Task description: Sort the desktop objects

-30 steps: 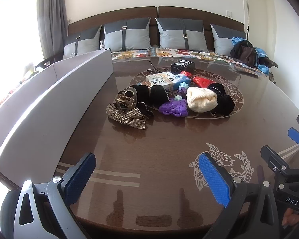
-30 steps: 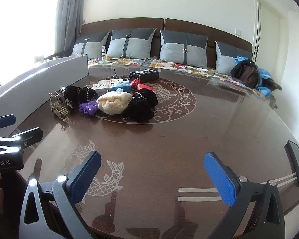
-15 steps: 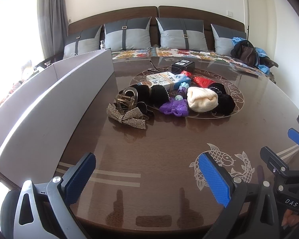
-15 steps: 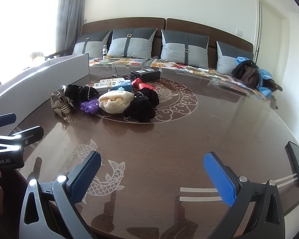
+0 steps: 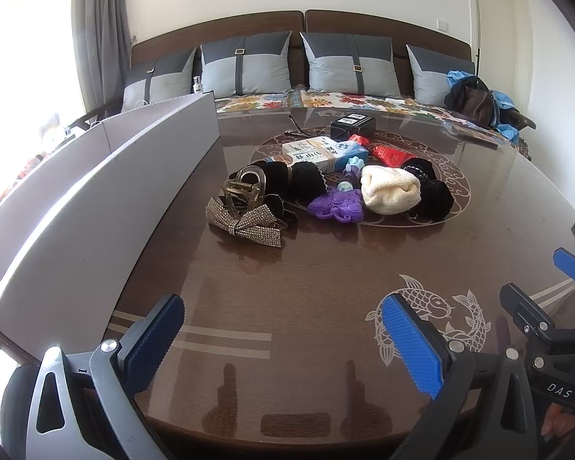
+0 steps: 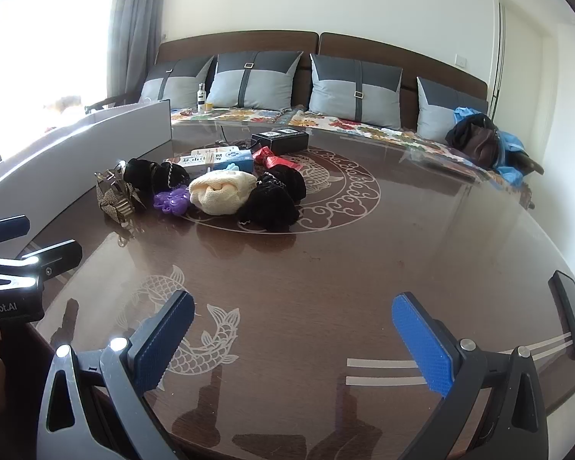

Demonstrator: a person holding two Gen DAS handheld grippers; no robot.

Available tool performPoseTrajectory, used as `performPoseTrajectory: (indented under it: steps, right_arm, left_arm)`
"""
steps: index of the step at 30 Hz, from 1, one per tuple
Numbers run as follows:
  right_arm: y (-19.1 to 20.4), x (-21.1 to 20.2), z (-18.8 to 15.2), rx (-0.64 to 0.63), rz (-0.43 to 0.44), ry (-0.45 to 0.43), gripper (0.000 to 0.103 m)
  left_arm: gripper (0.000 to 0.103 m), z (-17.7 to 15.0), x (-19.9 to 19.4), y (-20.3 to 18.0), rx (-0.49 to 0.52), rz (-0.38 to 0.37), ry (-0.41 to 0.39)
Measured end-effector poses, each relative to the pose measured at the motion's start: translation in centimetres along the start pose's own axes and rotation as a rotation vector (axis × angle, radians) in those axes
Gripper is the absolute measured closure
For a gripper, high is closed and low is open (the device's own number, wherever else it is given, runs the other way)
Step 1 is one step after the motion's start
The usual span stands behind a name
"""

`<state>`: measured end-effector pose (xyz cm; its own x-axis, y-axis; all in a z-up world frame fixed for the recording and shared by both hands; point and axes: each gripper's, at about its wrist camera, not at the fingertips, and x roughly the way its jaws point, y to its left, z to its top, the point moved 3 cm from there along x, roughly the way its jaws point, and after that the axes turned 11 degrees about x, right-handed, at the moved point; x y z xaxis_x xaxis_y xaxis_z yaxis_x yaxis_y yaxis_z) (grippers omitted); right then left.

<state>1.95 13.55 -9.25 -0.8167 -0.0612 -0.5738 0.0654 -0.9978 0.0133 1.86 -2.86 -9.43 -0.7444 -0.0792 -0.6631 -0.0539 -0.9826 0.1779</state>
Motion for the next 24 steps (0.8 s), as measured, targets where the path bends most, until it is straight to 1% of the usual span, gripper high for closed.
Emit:
performPoseTrajectory:
  steps: [24]
  right_arm:
    - [-0.15, 0.19, -0.10, 0.000, -0.004, 0.008, 0.000]
  left_arm:
    - [0.000, -0.10, 0.06, 0.08, -0.003, 0.003, 0.003]
